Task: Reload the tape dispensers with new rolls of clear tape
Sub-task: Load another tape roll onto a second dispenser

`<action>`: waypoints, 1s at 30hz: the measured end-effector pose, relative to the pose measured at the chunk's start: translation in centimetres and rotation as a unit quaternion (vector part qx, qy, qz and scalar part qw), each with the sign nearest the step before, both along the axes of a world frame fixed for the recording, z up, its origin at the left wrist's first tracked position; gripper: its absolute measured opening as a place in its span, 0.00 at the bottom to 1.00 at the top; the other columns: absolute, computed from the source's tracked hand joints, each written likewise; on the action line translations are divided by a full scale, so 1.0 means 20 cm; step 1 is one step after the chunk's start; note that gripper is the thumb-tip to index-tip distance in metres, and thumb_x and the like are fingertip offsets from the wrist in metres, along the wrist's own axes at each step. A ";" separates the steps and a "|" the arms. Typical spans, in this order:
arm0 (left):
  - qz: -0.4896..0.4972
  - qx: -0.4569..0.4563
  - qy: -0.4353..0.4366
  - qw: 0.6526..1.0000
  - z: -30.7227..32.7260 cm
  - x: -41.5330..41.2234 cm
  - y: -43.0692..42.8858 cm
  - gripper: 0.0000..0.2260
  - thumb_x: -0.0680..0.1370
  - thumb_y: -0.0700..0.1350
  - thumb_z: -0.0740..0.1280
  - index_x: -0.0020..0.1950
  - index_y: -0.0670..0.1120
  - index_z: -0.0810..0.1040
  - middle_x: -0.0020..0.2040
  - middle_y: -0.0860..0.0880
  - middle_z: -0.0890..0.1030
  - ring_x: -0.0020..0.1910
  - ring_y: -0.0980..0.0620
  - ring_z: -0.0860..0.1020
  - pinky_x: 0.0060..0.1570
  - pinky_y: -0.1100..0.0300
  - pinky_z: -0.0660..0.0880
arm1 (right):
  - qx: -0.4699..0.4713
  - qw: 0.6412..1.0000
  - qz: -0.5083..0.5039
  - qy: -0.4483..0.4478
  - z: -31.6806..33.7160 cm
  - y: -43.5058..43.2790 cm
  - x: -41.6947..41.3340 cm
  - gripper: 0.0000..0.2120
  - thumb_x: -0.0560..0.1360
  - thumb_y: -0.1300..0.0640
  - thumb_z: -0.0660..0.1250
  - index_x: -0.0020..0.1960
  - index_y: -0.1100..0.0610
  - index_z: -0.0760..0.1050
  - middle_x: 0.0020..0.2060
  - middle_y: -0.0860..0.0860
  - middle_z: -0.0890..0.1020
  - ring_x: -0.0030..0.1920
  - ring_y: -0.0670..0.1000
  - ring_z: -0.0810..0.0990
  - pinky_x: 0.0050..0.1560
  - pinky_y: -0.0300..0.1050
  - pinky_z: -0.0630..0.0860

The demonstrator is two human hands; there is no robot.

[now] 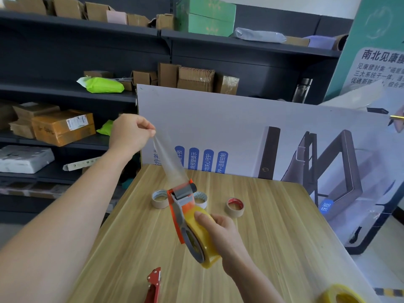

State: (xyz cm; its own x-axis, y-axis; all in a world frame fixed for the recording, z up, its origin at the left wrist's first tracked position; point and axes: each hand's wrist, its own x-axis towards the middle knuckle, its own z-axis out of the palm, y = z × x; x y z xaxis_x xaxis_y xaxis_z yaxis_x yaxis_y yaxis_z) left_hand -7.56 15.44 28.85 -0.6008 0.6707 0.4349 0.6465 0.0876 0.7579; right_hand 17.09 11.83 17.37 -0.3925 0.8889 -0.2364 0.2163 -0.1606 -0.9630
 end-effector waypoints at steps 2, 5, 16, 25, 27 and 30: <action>0.013 0.005 -0.024 1.000 -0.01 -0.02 0.00 0.05 0.73 0.40 0.71 0.39 0.48 0.81 0.40 0.48 0.82 0.43 0.46 0.82 0.49 0.46 0.80 | 0.002 1.000 -0.001 -0.001 0.00 0.00 0.00 0.16 0.70 0.47 0.68 0.42 0.61 0.78 0.33 0.52 0.79 0.34 0.46 0.77 0.35 0.39 0.72; 0.019 -0.026 -0.030 0.999 -0.05 -0.05 0.01 0.05 0.74 0.40 0.70 0.40 0.49 0.80 0.40 0.49 0.82 0.42 0.46 0.82 0.48 0.46 0.81 | -0.002 1.000 -0.009 -0.007 0.01 0.00 -0.01 0.11 0.67 0.48 0.67 0.38 0.57 0.75 0.31 0.50 0.76 0.30 0.45 0.74 0.31 0.36 0.70; 0.023 -0.088 -0.042 0.995 -0.21 -0.08 0.00 0.04 0.74 0.37 0.70 0.43 0.42 0.76 0.42 0.43 0.80 0.39 0.44 0.82 0.41 0.47 0.82 | -0.004 1.000 -0.013 -0.001 0.03 -0.02 0.01 0.19 0.66 0.47 0.67 0.43 0.64 0.78 0.36 0.52 0.79 0.39 0.49 0.77 0.40 0.43 0.72; -0.039 -0.135 -0.154 0.978 -0.37 -0.03 -0.02 0.03 0.74 0.33 0.69 0.43 0.40 0.78 0.39 0.44 0.79 0.37 0.47 0.77 0.43 0.49 0.80 | -0.057 0.997 -0.041 0.038 0.05 0.01 0.05 0.28 0.56 0.42 0.70 0.52 0.54 0.75 0.50 0.57 0.82 0.51 0.57 0.82 0.55 0.57 0.80; -0.057 -0.138 -0.180 0.972 -0.41 -0.01 -0.04 0.04 0.74 0.33 0.68 0.41 0.41 0.79 0.39 0.44 0.80 0.37 0.48 0.77 0.42 0.51 0.79 | -0.087 0.993 -0.053 0.057 0.05 0.02 0.05 0.37 0.53 0.40 0.71 0.58 0.55 0.73 0.53 0.57 0.82 0.51 0.58 0.83 0.52 0.55 0.81; -0.080 -0.146 -0.221 0.961 -0.47 0.03 -0.06 0.05 0.75 0.32 0.67 0.43 0.40 0.81 0.39 0.45 0.80 0.37 0.50 0.76 0.38 0.54 0.79 | -0.117 0.987 -0.076 0.079 0.05 0.03 0.05 0.40 0.52 0.40 0.72 0.61 0.55 0.71 0.54 0.58 0.81 0.52 0.59 0.83 0.53 0.56 0.81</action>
State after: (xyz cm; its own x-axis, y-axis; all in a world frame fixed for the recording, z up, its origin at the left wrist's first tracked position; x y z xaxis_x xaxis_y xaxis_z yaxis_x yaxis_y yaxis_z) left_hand -7.03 14.25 19.37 -0.5633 0.8240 -0.0610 0.2893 0.2658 0.9196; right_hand 18.16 12.50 18.40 -0.3068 0.8686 -0.3890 0.0232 -0.4018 -0.9154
